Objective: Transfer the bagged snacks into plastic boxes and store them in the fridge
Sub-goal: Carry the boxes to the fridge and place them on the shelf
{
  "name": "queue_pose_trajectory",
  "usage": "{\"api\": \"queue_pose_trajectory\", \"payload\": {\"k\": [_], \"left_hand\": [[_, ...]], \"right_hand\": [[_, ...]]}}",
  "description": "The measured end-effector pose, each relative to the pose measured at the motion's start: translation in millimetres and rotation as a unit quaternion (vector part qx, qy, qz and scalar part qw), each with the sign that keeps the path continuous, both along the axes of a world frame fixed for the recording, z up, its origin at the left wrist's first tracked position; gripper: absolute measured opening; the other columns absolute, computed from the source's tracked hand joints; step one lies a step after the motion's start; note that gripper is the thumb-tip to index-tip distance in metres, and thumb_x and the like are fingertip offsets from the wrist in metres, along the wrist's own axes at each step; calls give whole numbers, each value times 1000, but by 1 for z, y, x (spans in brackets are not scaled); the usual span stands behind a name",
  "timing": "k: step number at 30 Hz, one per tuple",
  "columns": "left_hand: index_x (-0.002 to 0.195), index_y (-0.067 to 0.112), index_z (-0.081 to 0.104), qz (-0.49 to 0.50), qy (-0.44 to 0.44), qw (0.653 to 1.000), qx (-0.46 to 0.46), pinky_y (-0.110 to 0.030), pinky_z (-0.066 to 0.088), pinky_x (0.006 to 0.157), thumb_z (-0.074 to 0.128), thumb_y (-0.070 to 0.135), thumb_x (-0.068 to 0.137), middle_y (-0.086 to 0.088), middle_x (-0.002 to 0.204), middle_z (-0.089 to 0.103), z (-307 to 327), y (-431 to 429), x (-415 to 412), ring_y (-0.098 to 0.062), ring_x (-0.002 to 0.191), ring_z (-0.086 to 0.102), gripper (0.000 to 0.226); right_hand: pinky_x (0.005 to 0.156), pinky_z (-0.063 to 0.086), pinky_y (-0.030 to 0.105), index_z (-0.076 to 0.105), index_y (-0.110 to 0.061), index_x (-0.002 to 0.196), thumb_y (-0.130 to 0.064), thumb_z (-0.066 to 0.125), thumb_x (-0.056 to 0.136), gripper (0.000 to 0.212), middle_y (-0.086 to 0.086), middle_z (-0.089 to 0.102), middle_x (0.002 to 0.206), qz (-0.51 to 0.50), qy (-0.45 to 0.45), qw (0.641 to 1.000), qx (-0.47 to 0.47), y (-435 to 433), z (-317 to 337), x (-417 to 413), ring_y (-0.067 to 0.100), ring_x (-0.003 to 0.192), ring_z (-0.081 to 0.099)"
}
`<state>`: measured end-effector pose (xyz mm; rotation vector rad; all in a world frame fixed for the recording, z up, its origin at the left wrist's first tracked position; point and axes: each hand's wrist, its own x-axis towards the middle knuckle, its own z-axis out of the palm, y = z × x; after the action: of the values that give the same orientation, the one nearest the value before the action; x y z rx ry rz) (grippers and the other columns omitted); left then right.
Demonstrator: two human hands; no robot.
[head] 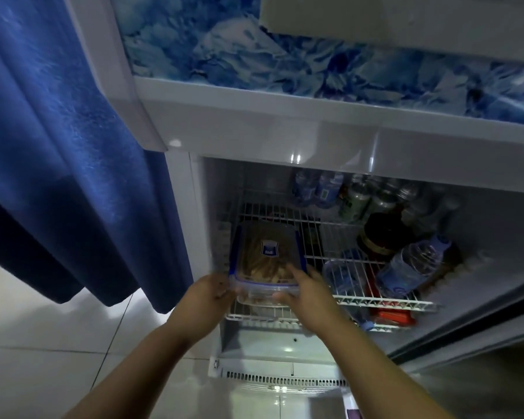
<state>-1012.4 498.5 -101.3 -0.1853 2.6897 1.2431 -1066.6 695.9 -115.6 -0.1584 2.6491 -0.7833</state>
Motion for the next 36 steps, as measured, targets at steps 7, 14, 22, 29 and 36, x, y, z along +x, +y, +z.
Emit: {"api": "queue_pose_trajectory", "payload": {"k": [7,14,22,29,36], "left_hand": [[98,25,63,-26,-46,998,-40,-21,49,76,55,40,90,8,99,65,-10,-19,-3,-3,86,60,19],[100,25,62,-7,-64,995,-80,-15,42,69,55,41,90,8,99,64,-11,-33,10,-6,84,57,21],[107,21,62,27,-77,988,-131,-27,44,84,55,42,90,4,110,65,1,-58,43,-17,99,58,27],[111,24,60,84,-84,985,-126,-25,46,81,56,46,87,7,107,64,1,-103,117,-13,90,57,33],[113,26,59,188,-111,966,-139,-31,49,87,55,52,85,7,107,64,2,-174,263,-15,96,60,39]], "right_hand": [[97,42,36,27,-21,147,-39,51,95,60,16,19,155,38,-4,993,111,-12,-3,-35,35,131,41],[93,44,36,38,-15,140,-38,48,96,51,15,37,144,69,30,980,185,-21,-5,-36,32,125,46],[79,51,35,55,-15,117,-49,52,90,43,9,61,118,174,18,956,235,-37,25,-9,27,103,59],[92,49,37,51,-19,130,-46,58,87,51,8,58,128,295,5,931,214,-99,56,55,27,112,56],[87,47,37,52,-21,122,-52,56,84,49,0,57,120,392,50,891,222,-202,71,157,24,113,55]]}}
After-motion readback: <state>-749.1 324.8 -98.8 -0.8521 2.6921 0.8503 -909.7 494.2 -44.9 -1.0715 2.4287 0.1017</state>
